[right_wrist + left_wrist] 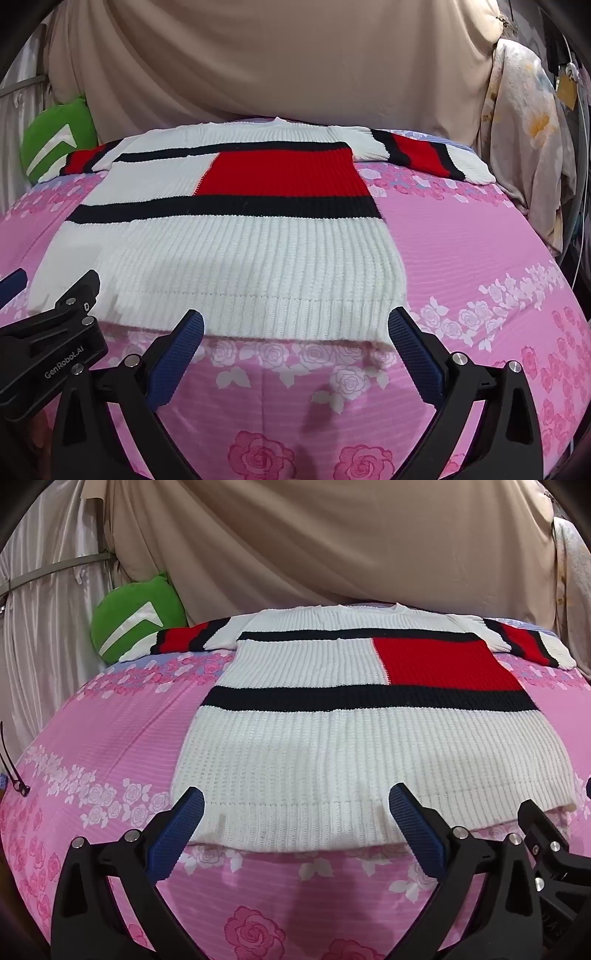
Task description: Fold small clothes
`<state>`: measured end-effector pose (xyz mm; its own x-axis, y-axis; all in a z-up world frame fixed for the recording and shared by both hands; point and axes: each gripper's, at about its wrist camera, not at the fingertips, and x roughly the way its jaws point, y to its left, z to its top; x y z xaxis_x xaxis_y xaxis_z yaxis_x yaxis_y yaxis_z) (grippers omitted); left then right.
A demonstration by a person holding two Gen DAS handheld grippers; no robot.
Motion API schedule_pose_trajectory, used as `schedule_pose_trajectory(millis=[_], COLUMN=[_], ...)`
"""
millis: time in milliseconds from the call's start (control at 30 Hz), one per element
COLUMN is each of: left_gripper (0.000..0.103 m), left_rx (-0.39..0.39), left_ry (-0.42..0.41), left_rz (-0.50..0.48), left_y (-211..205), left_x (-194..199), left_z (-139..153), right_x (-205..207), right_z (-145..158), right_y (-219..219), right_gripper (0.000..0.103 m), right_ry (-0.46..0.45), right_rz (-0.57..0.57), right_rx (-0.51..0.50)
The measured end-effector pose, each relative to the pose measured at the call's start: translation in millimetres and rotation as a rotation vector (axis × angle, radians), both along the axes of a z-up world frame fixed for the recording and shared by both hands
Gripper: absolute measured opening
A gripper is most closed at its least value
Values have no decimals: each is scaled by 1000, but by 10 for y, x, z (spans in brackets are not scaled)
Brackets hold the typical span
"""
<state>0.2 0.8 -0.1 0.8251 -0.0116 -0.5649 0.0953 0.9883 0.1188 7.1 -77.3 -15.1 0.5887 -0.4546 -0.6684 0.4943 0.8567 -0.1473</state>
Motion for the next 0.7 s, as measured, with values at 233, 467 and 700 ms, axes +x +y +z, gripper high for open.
schedule_pose_trajectory(millis=[233, 467, 700], left_gripper=[98, 98, 98], left_rx=[-25, -7, 6], left_ry=[16, 10, -1], left_rz=[-12, -7, -4], left_y=[11, 65, -3], left_x=[-21, 48, 1], left_z=[-2, -52, -8], right_x=[2, -23, -14], right_z=[25, 14, 38], right_y=[27, -1, 3], right_gripper=[98, 98, 98], right_ry=[3, -9, -9], right_rz=[13, 7, 8], right_rx=[1, 17, 19])
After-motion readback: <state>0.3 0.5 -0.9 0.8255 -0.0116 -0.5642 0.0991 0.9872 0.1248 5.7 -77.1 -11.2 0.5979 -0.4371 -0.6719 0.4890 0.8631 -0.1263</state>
